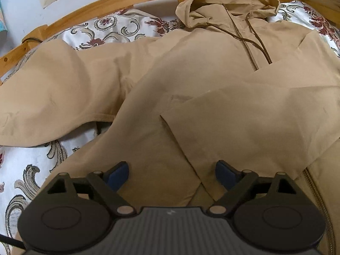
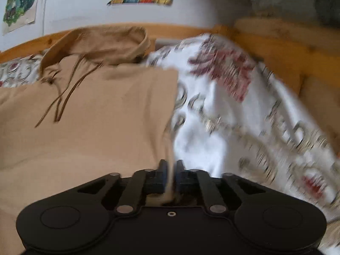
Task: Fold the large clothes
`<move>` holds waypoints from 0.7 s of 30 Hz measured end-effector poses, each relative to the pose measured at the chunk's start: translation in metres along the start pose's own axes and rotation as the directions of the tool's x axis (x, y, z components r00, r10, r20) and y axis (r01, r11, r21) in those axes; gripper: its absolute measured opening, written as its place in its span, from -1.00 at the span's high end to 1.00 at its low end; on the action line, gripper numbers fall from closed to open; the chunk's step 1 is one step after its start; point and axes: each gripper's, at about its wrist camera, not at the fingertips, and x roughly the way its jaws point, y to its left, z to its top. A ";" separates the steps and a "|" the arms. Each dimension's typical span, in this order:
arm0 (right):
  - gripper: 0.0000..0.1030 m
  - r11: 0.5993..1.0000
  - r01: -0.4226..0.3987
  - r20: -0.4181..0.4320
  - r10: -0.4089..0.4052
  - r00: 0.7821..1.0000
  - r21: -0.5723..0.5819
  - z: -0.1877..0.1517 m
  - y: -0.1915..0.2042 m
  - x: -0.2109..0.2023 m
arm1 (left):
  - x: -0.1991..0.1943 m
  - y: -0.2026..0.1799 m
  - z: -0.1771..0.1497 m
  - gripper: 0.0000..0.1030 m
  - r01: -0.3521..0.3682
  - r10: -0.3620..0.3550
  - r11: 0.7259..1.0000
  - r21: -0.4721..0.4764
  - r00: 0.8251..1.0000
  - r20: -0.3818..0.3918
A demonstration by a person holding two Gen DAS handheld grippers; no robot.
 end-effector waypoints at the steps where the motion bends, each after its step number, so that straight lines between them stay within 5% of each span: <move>1: 0.62 1.000 0.013 0.028 -0.012 1.000 -0.016 0.007 0.004 0.002 | -0.001 0.001 -0.001 -0.80 -0.004 0.004 1.000 0.002 1.000 0.001; 4: 0.62 0.995 0.022 0.046 -0.018 0.999 -0.094 0.021 0.023 0.027 | -0.002 0.003 -0.003 -0.81 -0.024 0.024 1.000 0.002 1.000 -0.004; 9: 0.69 0.986 0.021 -0.057 -0.031 0.998 -0.164 0.004 0.039 0.078 | -0.002 0.004 -0.004 -0.82 -0.034 0.034 0.999 0.014 0.999 -0.018; 14: 0.53 0.993 0.018 -0.036 -0.023 0.999 -0.112 0.010 0.037 0.047 | -0.005 0.008 -0.004 -0.81 -0.016 0.016 1.000 -0.026 0.999 -0.035; 18: 0.27 0.979 0.025 -0.078 -0.042 0.996 -0.203 -0.015 0.048 0.019 | -0.009 0.005 -0.011 -0.81 -0.031 0.031 0.999 0.016 0.999 -0.022; 21: 0.20 0.964 0.036 -0.066 -0.055 0.996 -0.264 -0.027 0.055 0.015 | -0.014 0.014 -0.008 -0.82 0.007 -0.009 0.999 -0.037 0.999 -0.050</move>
